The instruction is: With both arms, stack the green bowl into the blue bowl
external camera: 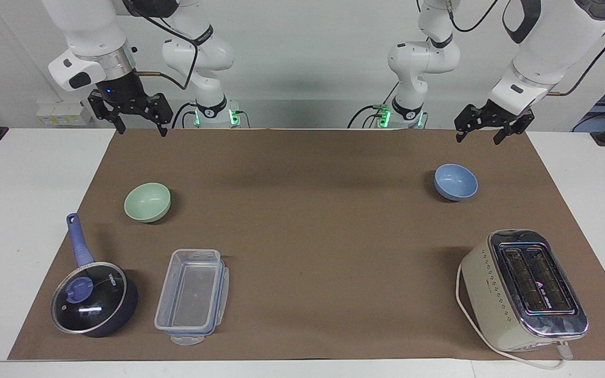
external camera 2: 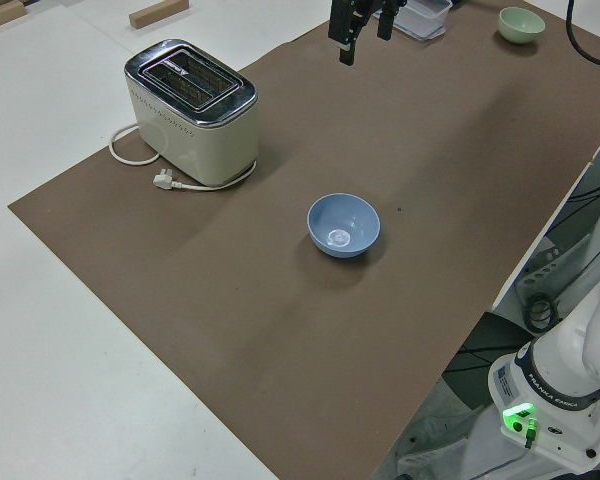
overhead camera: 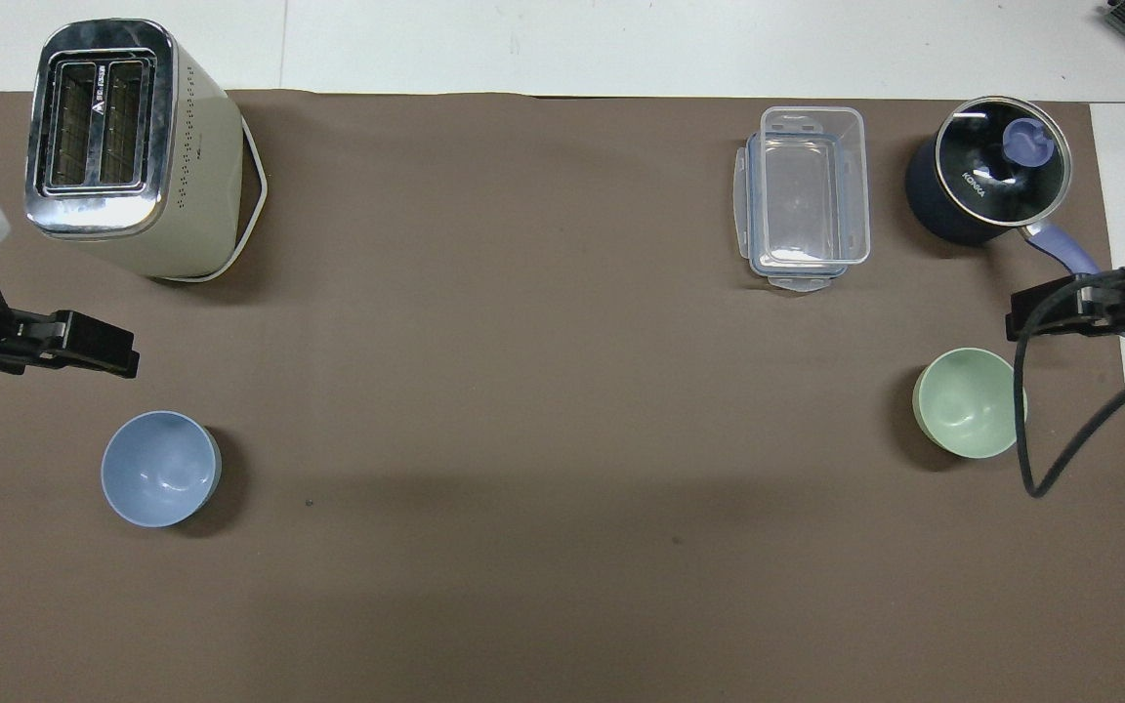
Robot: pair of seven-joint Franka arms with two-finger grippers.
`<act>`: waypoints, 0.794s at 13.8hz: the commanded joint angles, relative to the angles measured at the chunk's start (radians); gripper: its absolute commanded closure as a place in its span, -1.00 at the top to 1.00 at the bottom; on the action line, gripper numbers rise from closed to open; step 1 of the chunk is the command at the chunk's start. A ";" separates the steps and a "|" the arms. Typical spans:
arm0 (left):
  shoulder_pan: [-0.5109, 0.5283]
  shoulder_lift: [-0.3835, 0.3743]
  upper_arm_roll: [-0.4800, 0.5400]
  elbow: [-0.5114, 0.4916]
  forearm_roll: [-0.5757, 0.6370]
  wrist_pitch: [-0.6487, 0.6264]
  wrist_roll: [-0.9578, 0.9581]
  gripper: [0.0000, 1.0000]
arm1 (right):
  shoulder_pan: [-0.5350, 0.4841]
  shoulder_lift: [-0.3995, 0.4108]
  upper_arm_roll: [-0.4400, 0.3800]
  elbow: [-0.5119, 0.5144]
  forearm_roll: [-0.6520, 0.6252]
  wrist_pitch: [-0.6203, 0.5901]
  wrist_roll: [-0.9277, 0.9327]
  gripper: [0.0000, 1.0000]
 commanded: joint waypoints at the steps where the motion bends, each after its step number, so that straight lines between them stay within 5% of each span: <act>1: -0.001 0.029 0.004 0.025 0.017 -0.022 0.039 1.00 | -0.005 -0.018 0.002 -0.020 0.000 0.007 0.015 1.00; 11: 0.090 -0.030 0.009 -0.176 0.015 0.137 0.107 1.00 | -0.005 -0.018 0.002 -0.020 0.000 0.007 0.015 1.00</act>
